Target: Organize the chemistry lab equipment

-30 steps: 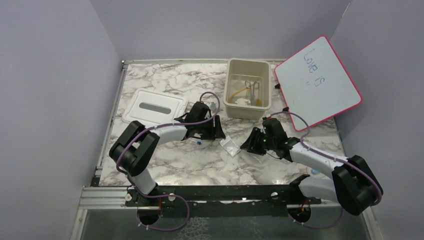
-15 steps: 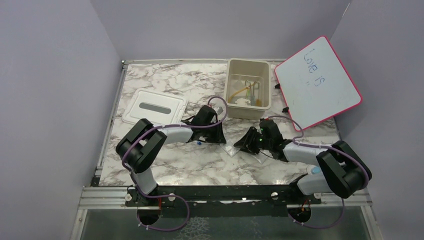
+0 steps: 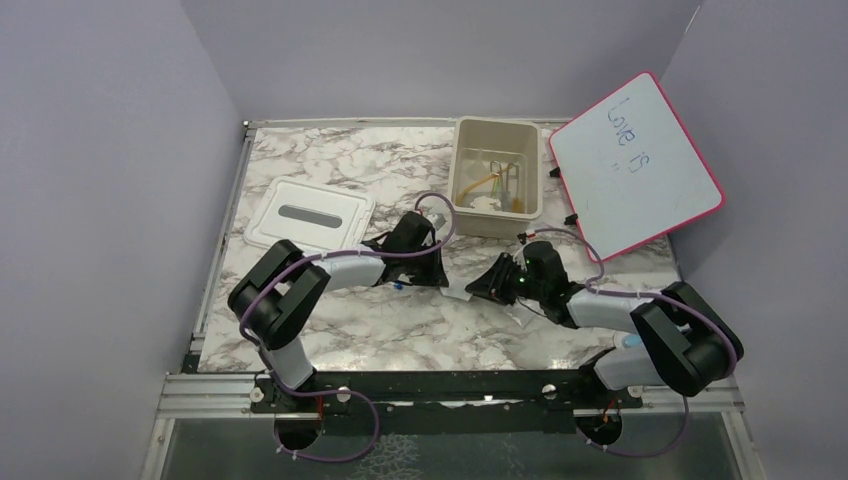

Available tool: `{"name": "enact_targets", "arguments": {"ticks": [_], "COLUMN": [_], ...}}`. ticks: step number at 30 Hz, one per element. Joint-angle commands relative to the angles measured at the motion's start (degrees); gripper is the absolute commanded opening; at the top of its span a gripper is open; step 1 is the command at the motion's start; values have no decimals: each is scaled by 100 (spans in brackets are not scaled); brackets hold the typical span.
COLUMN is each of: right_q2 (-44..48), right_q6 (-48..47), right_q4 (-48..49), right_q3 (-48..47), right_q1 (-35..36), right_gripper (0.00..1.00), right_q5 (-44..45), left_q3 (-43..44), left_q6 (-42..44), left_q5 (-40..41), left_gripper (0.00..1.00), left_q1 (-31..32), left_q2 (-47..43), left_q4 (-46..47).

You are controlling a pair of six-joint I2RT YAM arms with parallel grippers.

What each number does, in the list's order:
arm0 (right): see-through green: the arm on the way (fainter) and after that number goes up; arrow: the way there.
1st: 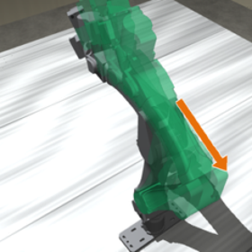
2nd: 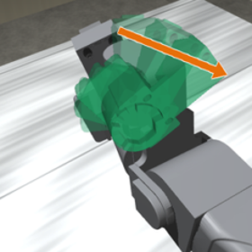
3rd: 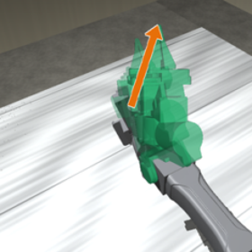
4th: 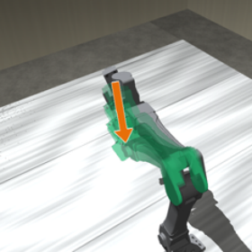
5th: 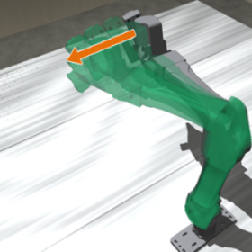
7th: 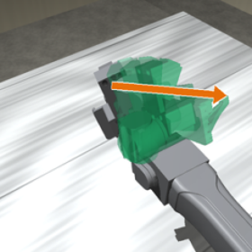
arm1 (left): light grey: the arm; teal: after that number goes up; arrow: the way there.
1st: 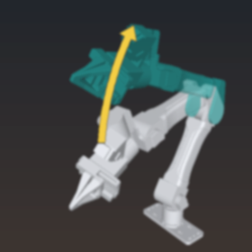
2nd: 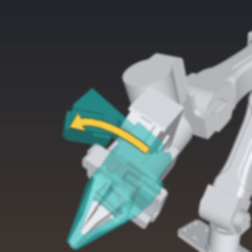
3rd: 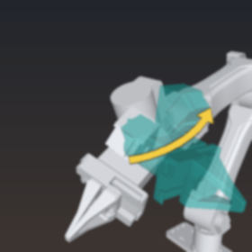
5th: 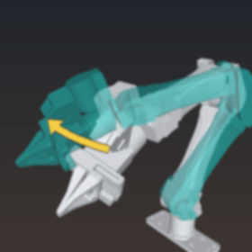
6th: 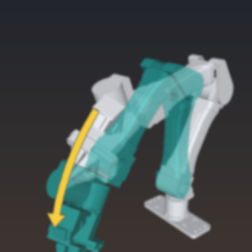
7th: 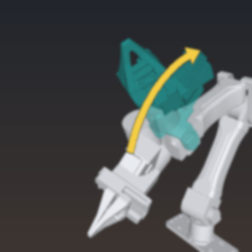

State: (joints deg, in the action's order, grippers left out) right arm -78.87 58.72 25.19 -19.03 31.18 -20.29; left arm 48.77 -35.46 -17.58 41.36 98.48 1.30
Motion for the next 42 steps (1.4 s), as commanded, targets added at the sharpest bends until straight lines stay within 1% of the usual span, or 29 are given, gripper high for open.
{"name": "enact_targets", "arguments": {"ticks": [1, 4, 5, 6, 9, 12, 14, 16, 18, 21, 23, 24, 28, 32, 34, 38, 42], "right_q2": [233, 407, 479, 569, 920, 1317, 1620, 1913, 2142, 2310, 2310, 2277, 1939, 1353, 1020, 403, -336], "right_q6": [-164, -144, -155, -186, -432, -857, -1194, -1607, -1933, -2460, -2713, -2815, -3244, -3449, -3448, -3261, -2993], "right_q4": [329, 345, 315, 282, 38, -481, -843, -1220, -1679, -2230, -2608, -2819, -3119, -3255, -3270, -3297, -3335], "right_q3": [-84, -92, -105, -116, -241, -517, -744, -1028, -1473, -2101, -2562, -2781, -3560, -4250, -4512, -4883, -5116], "right_q1": [37, 40, 38, 37, 38, 38, 40, 38, 38, 39, 43, 41, 36, 3, -88, -386, -735], "right_gripper": [18, 3, 1, 1, 1, 1, 1, 1, 1, 1, 0, 1, 1, 1, 1, 1, 1], "right_q5": [-167, -131, -98, -82, -46, 77, 210, 436, 749, 1358, 1929, 2367, 3452, 4069, 4204, 4179, 3918], "left_q3": [-30, -56, -60, -56, -91, -109, -105, -95, -103, -145, -185, -223, -419, -457, -429, -343, -226], "left_q6": [109, 100, 96, 93, 180, 289, 384, 489, 616, 861, 1015, 1097, 1230, 1275, 1295, 1296, 1314], "left_q5": [179, 229, 341, 513, 1057, 1575, 1962, 2371, 2784, 3402, 3698, 3795, 3980, 3956, 3976, 3999, 3958], "left_gripper": [0, 1, 9, 16, 30, 44, 55, 63, 69, 72, 73, 74, 79, 80, 80, 80, 80], "left_q1": [19, 21, 20, 21, 21, 11, 11, 5, 9, 12, 12, 11, 12, 12, 8, 12, 8], "left_q2": [-570, -863, -978, -1094, -1502, -2018, -2381, -2777, -3169, -3697, -3991, -4116, -4496, -4600, -4601, -4578, -4526], "left_q4": [8, -35, -97, -193, -478, -639, -752, -840, -884, -866, -845, -818, -701, -700, -731, -809, -965]}}
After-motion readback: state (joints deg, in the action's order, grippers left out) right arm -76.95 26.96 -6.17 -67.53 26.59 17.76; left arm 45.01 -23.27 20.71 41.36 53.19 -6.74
